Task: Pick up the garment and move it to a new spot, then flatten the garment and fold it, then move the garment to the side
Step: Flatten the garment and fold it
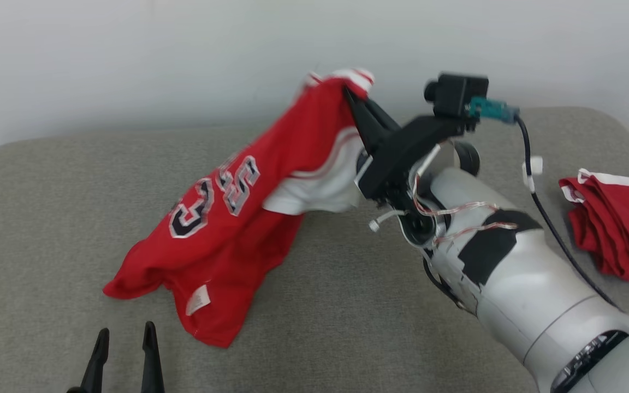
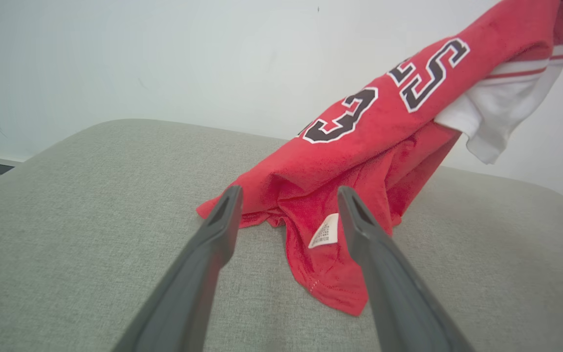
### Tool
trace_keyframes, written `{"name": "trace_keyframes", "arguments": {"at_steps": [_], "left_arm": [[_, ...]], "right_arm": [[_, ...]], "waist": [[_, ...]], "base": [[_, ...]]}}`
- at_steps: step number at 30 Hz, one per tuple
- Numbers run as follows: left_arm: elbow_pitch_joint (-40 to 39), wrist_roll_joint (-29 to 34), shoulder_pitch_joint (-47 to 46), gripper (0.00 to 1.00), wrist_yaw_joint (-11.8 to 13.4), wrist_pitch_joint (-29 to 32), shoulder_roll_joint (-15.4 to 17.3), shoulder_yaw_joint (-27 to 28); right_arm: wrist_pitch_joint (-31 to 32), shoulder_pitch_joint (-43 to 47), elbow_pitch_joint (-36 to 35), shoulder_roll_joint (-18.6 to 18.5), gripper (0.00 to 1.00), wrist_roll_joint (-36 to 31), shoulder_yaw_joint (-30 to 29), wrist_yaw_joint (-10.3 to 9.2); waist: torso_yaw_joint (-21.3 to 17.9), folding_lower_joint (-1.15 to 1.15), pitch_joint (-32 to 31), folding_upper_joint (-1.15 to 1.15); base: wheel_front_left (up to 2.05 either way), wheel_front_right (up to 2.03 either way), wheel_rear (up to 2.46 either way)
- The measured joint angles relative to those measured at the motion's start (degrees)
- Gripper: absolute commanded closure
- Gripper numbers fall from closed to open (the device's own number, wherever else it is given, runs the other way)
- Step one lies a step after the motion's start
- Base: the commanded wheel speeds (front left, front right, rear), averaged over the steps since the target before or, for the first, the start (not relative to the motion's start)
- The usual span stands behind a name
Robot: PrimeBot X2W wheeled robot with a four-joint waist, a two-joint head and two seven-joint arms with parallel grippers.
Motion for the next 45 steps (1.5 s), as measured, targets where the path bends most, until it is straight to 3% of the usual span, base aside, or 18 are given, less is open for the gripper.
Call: {"name": "trace_keyframes", "arguments": {"at_steps": [5, 13, 18, 26, 33, 38, 45], "left_arm": [[-0.15, 0.0, -0.82, 0.0, -0.01, 0.0, 0.01, 0.44], [-0.07, -0.03, -0.98, 0.0, 0.01, 0.0, 0.01, 0.94], [-0.09, -0.15, -0.9, 0.0, 0.03, 0.0, 0.0, 1.15], [0.03, -0.18, -0.7, 0.0, -0.01, 0.0, 0.0, 1.13], [0.15, -0.25, -0.06, 0.0, -0.03, 0.0, 0.0, 1.07], [0.14, -0.24, -0.05, 0.0, -0.11, 0.0, 0.0, 0.8], [0.33, 0.07, -1.16, 0.0, -1.01, 0.0, -0.01, 0.15]], "right_arm": [[0.37, 4.31, 1.47, -1.35, 1.0, -0.41, 0.56, 0.0], [2.7, 11.33, -5.32, -8.82, 1.0, -0.83, 1.15, 0.0], [2.96, 15.94, -8.77, -12.88, 1.0, -1.21, -1.37, 0.0], [6.76, 23.82, -19.96, -18.46, 1.0, -2.34, -7.36, 0.0], [13.32, 37.06, -36.99, -21.84, 1.0, -4.39, -17.71, 0.0], [19.61, 45.86, -41.09, -20.31, 1.0, -11.71, -29.0, 0.0], [26.31, 43.57, -33.55, -11.07, 1.0, -31.63, -42.44, 0.0]], "waist": [[-2.0, 0.0, 0.87, 0.0], [-5.21, 0.0, 0.89, 0.0], [-6.63, 0.0, 0.49, 0.0], [-7.48, 0.0, -0.19, 0.0], [-7.09, 0.0, -0.9, 0.0], [-6.6, 0.0, -0.52, 0.0], [-5.31, 0.0, 0.89, -0.01]], "base": [[0.0, 0.0, 0.0], [0.0, 0.0, 0.0], [0.0, 0.0, 0.0], [0.0, 0.0, 0.0], [0.0, 0.0, 0.0], [0.0, 0.0, 0.0], [0.0, 0.0, 0.0]]}}
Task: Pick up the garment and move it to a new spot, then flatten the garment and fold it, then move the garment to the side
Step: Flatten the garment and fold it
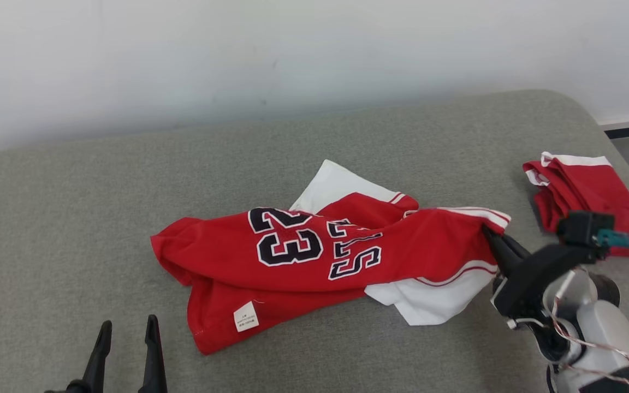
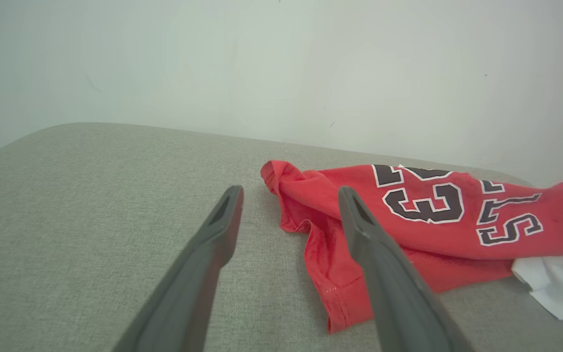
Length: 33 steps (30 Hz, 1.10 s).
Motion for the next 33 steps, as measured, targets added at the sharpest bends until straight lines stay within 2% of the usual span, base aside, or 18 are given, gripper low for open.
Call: {"name": "trace_keyframes", "arguments": {"at_steps": [5, 7, 8, 9, 10, 14, 18, 24, 30, 33], "left_arm": [[0.18, 0.53, -1.58, 0.0, -0.52, 0.0, -0.01, -0.45], [0.37, 0.68, -2.26, 0.0, -0.76, 0.0, 0.01, -0.79], [0.62, 0.77, -2.96, 0.0, -1.01, 0.0, 0.0, -1.27], [0.77, 0.88, -3.28, 0.0, -1.04, 0.0, 0.01, -1.47], [0.89, 1.07, -3.59, 0.0, -1.1, 0.0, 0.01, -1.67], [1.35, 1.8, -5.36, 0.0, -1.58, 0.0, 0.0, -2.13], [1.62, 1.8, -5.72, 0.0, -1.53, 0.0, 0.01, -2.01], [1.58, 1.71, -5.0, 0.0, -1.01, 0.0, 0.01, -1.14], [1.31, 1.71, -3.83, 0.0, -0.77, 0.0, 0.01, -0.7], [1.1, 1.7, -3.49, 0.0, -0.53, 0.0, -0.01, -0.65]], "right_arm": [[0.43, -6.88, 9.42, 4.48, 1.0, -12.04, -4.33, 0.0], [-0.88, -9.55, 13.23, 5.55, 1.0, -15.85, -5.65, 0.0], [-2.71, -12.17, 16.88, 6.1, 1.0, -19.82, -6.46, 0.0], [-3.88, -13.33, 18.7, 6.33, 0.6, -21.85, -6.78, 0.0], [-5.03, -14.44, 20.3, 6.35, 0.0, -23.96, -6.92, 0.0], [-10.84, -17.71, 25.51, 6.25, 0.0, -30.45, -8.28, 0.0], [-18.16, -19.55, 27.48, 6.34, 0.0, -34.53, -8.18, 0.0], [-24.83, -20.0, 26.95, 6.72, 0.0, -33.48, -7.4, 0.0], [-22.32, -15.33, 22.95, 6.41, 0.0, -27.64, -7.51, 0.0], [-17.26, -10.37, 18.28, 6.01, 0.0, -24.34, -7.68, 0.0]], "waist": [[1.45, 0.0, 1.43, 0.0], [2.23, 0.0, 1.99, 0.0], [3.15, 0.0, 2.54, 0.0], [3.61, 0.0, 2.83, 0.0], [4.07, 0.0, 3.15, 0.0], [5.8, 0.01, 4.29, 0.0], [7.01, 0.01, 4.94, 0.0], [6.23, 0.0, 4.13, 0.0], [4.68, -0.01, 2.7, 0.0], [3.7, -0.01, 1.89, 0.0]], "base": [[0.0, 0.0, 0.0], [0.0, 0.0, 0.0], [0.0, 0.0, 0.0], [0.0, 0.0, 0.0], [0.0, 0.0, 0.0], [0.0, 0.0, 0.0], [0.0, 0.0, 0.0], [0.0, 0.0, 0.0], [0.0, 0.0, 0.0], [0.0, 0.0, 0.0]]}}
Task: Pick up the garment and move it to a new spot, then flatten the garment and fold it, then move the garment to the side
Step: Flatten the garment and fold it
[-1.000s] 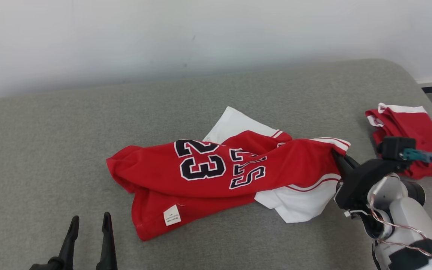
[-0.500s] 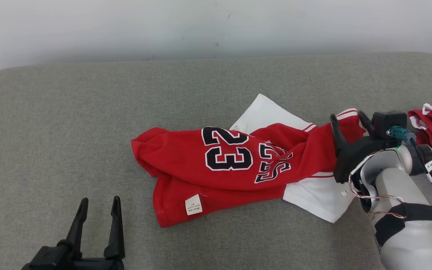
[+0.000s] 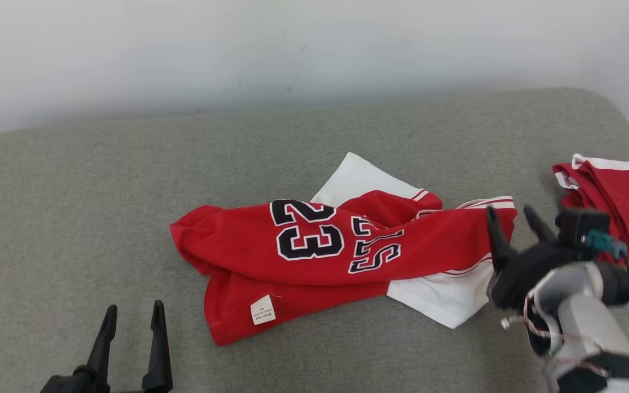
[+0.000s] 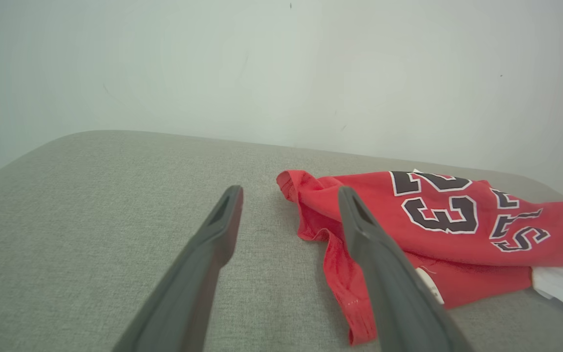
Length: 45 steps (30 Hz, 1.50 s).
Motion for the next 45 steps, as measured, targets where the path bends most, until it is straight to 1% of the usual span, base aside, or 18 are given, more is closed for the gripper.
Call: {"name": "trace_keyframes", "arguments": {"at_steps": [4, 8, 12, 17, 19, 23, 24, 25, 26, 28, 30, 32, 35, 37, 40, 43, 45], "left_arm": [[-0.32, -0.08, 0.96, 0.0, 0.08, 0.0, 0.02, 0.15], [-0.79, -0.09, 1.03, 0.0, 0.09, 0.0, 0.01, 0.29], [-0.91, -0.03, 0.76, 0.0, -0.05, 0.0, 0.01, 0.12], [-0.77, 0.11, 0.26, 0.0, -0.53, 0.0, 0.01, -0.03], [-0.64, 0.18, 0.16, 0.0, -0.69, 0.0, 0.02, -0.11], [-0.62, 0.19, 0.1, 0.0, -0.74, 0.0, 0.02, -0.13], [-0.68, 0.19, 0.11, 0.0, -0.73, 0.0, 0.02, -0.03], [-0.7, 0.19, 0.12, 0.0, -0.73, 0.0, 0.02, -0.01], [-0.71, 0.19, 0.12, 0.0, -0.73, 0.0, 0.01, -0.01], [-0.69, 0.19, 0.15, 0.0, -0.66, 0.0, 0.02, 0.04], [-0.62, 0.18, 0.21, 0.0, -0.46, 0.0, 0.02, -0.01], [-0.51, 0.16, 0.34, 0.0, -0.33, 0.0, 0.01, -0.14], [-0.43, 0.09, 0.84, 0.0, 0.04, 0.0, 0.02, -0.2], [-0.44, 0.08, 1.29, 0.0, 0.12, 0.0, 0.01, -0.21], [-0.56, 0.01, 2.11, 0.0, 0.52, 0.0, 0.03, -0.12], [-0.75, -0.01, 2.48, 0.0, 0.59, 0.0, 0.01, -0.27], [-0.87, -0.03, 2.67, 0.0, 0.62, 0.0, 0.01, -0.34]], "right_arm": [[8.92, 9.21, -7.47, 0.04, 0.0, 1.7, -0.33, 0.0], [16.99, 16.42, -13.66, 1.42, 0.0, 2.26, -0.52, 0.0], [20.38, 18.2, -16.47, 2.66, 0.0, 0.7, -1.78, 0.0], [23.39, 17.2, -14.99, 3.91, 0.0, -1.36, -2.91, 0.0], [24.84, 15.86, -12.62, 4.3, 0.0, -3.34, -3.15, 0.0], [25.37, 13.53, -8.78, 4.56, 0.0, -4.11, -4.57, 0.0], [25.27, 12.63, -7.6, 4.59, 0.45, -4.35, -4.76, 0.0], [24.74, 12.28, -7.31, 4.6, 0.78, -4.39, -4.74, 0.0], [24.21, 11.93, -7.16, 4.64, 1.0, -4.42, -4.68, 0.0], [22.91, 11.64, -7.62, 4.75, 1.0, -4.63, -4.35, 0.0], [21.29, 11.66, -9.5, 4.87, 1.0, -4.67, -4.13, 0.0], [19.93, 11.91, -12.8, 4.77, 1.0, -4.67, -4.04, 0.0], [19.93, 14.16, -19.87, 4.75, 1.0, -4.1, -3.86, 0.0], [22.13, 16.85, -25.68, 4.76, 1.0, -3.75, -3.85, 0.0], [27.55, 22.08, -34.34, 4.78, 1.0, -4.11, -5.06, 0.0], [33.19, 27.61, -40.89, 4.79, 1.0, -5.43, -7.5, 0.0], [36.39, 30.25, -43.63, 4.82, 1.0, -5.17, -8.97, 0.0]], "waist": [[-1.3, 0.0, -0.78, 0.0], [-2.29, -0.01, -0.71, 0.0], [-2.2, 0.0, 0.17, 0.0], [-1.17, 0.0, 0.89, 0.0], [-0.41, 0.0, 1.18, 0.0], [0.6, 0.0, 1.55, 0.0], [0.79, 0.0, 1.69, -0.01], [0.83, 0.0, 1.75, 0.0], [0.86, 0.0, 1.77, 0.0], [0.86, 0.01, 1.65, 0.0], [0.8, 0.01, 1.36, 0.0], [0.68, 0.01, 0.91, 0.0], [0.39, 0.01, 0.04, 0.0], [0.09, 0.01, -0.57, 0.0], [-0.64, 0.0, -1.31, -0.01], [-1.34, 0.01, -1.93, -0.01], [-1.73, 0.0, -2.15, -0.01]], "base": [[0.0, 0.0, 0.0], [0.0, 0.0, 0.0], [0.0, 0.0, 0.0], [0.0, 0.0, 0.0], [0.0, 0.0, 0.0], [0.0, 0.0, 0.0], [0.0, 0.0, 0.0], [0.0, 0.0, 0.0], [0.0, 0.0, 0.0], [0.0, 0.0, 0.0], [0.0, 0.0, 0.0], [0.0, 0.0, 0.0], [0.0, 0.0, 0.0], [0.0, 0.0, 0.0], [0.0, 0.0, 0.0], [0.0, 0.0, 0.0], [0.0, 0.0, 0.0]]}}
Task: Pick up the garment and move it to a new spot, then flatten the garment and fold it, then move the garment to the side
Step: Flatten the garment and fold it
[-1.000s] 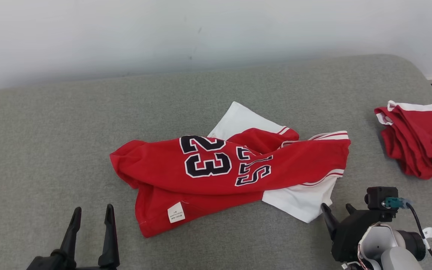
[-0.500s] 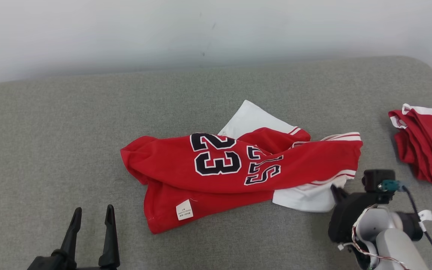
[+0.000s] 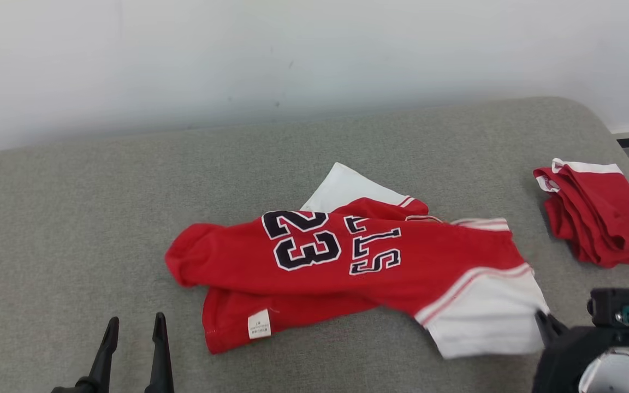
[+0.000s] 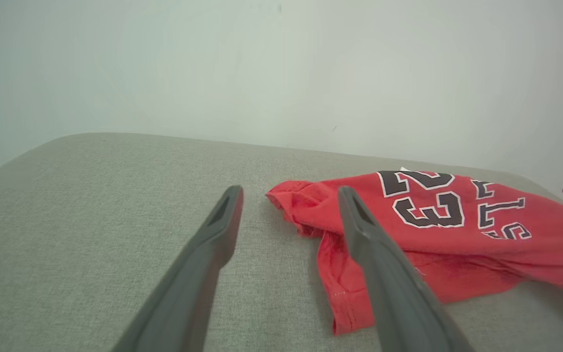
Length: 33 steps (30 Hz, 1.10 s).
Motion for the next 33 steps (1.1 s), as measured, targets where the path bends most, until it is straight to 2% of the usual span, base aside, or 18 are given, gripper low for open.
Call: {"name": "trace_keyframes", "arguments": {"at_steps": [4, 5, 8, 15, 22, 30, 33], "left_arm": [[-0.2, 0.0, -0.13, 0.0, -0.01, 0.0, 0.01, -0.3], [-0.2, 0.01, -0.29, 0.0, -0.03, 0.0, 0.01, -0.45], [-0.11, 0.01, -1.1, 0.0, -0.12, 0.0, 0.01, -0.9], [0.13, 0.01, -0.69, 0.0, -0.15, 0.0, 0.0, -0.55], [0.2, 0.01, 0.48, 0.0, -0.1, 0.0, 0.0, 0.26], [0.19, 0.03, 1.61, 0.0, -0.1, 0.0, 0.01, 0.4], [0.11, 0.03, 2.01, 0.0, -0.07, 0.0, 0.01, 0.41]], "right_arm": [[2.48, 2.2, -0.22, 0.16, 1.0, -2.69, -2.93, 0.0], [1.96, 2.17, 0.62, 0.16, 0.0, -3.88, -3.99, 0.0], [-0.79, 1.77, 3.81, 0.16, 0.0, -6.88, -5.72, 0.0], [-11.43, 0.06, 6.28, 0.2, 0.0, -7.23, -5.42, 0.0], [-26.97, 0.17, 7.19, 0.21, 0.0, -9.03, -0.54, 0.0], [-37.82, 1.76, 8.65, 0.25, 0.0, -9.77, 4.16, 0.0], [-40.0, 2.09, 9.22, 0.23, 0.0, -9.71, 4.81, 0.0]], "waist": [[-0.36, 0.0, 0.28, 0.0], [-0.32, 0.0, 0.43, 0.0], [0.12, 0.0, 0.69, 0.0], [1.1, 0.0, 0.01, 0.0], [1.0, 0.0, -1.74, 0.01], [0.61, 0.0, -3.03, 0.0], [0.57, 0.0, -3.27, 0.0]], "base": [[0.0, 0.0, 0.0], [0.0, 0.0, 0.0], [0.0, 0.0, 0.0], [0.0, 0.0, 0.0], [0.0, 0.0, 0.0], [0.0, 0.0, 0.0], [0.0, 0.0, 0.0]]}}
